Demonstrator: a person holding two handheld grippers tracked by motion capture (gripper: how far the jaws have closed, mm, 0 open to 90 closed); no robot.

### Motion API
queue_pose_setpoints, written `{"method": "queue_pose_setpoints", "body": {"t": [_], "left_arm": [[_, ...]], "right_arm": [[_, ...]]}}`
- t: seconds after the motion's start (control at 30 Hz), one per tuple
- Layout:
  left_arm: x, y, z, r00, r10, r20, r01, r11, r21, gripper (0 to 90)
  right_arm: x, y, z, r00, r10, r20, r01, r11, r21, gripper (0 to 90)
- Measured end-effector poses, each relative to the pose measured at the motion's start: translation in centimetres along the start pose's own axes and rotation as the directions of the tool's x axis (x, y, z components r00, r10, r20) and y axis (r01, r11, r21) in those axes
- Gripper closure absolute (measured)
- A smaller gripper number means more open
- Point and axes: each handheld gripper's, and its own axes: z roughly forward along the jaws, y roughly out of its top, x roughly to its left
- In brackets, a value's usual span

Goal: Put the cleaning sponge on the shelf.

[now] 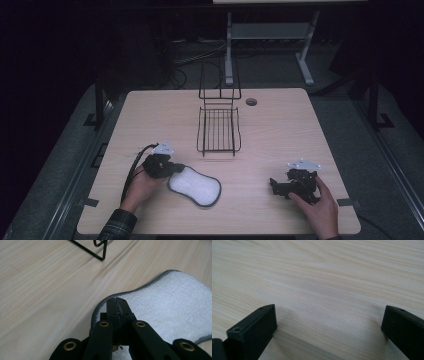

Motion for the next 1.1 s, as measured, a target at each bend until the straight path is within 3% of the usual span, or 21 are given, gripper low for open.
{"method": "queue_pose_setpoints", "body": {"t": [0.53,0.7,0.87,0.97,1.1], "left_arm": [[-1.4,-3.2,-2.7,0.9985,-0.055,-0.002,0.055,0.9984,-0.015,89.5],[-0.9,-2.3,-2.9,0.9989,-0.047,-0.003,0.047,0.9985,-0.028,89.5],[0.5,-1.3,-2.0,0.9991,-0.040,-0.015,0.039,0.9987,-0.033,89.5],[1.0,-1.0,-1.3,0.9994,-0.034,-0.008,0.034,0.9993,-0.012,89.5],[0.6,-0.9,-0.7,0.9997,-0.023,0.008,0.023,0.9997,0.011,89.5]], "right_arm": [[0.0,0.0,0.0,1.0000,0.002,0.000,-0.002,1.000,0.001,0.0],[0.0,0.0,0.0,1.0000,0.001,0.000,-0.001,1.000,0.000,0.0],[0.0,0.0,0.0,1.0000,0.001,0.000,-0.001,1.000,0.000,0.0],[0.0,0.0,0.0,1.0000,0.001,0.000,-0.001,1.000,0.000,0.0],[0.0,0.0,0.0,1.0000,0.002,0.000,-0.002,1.000,0.001,0.0]]}}
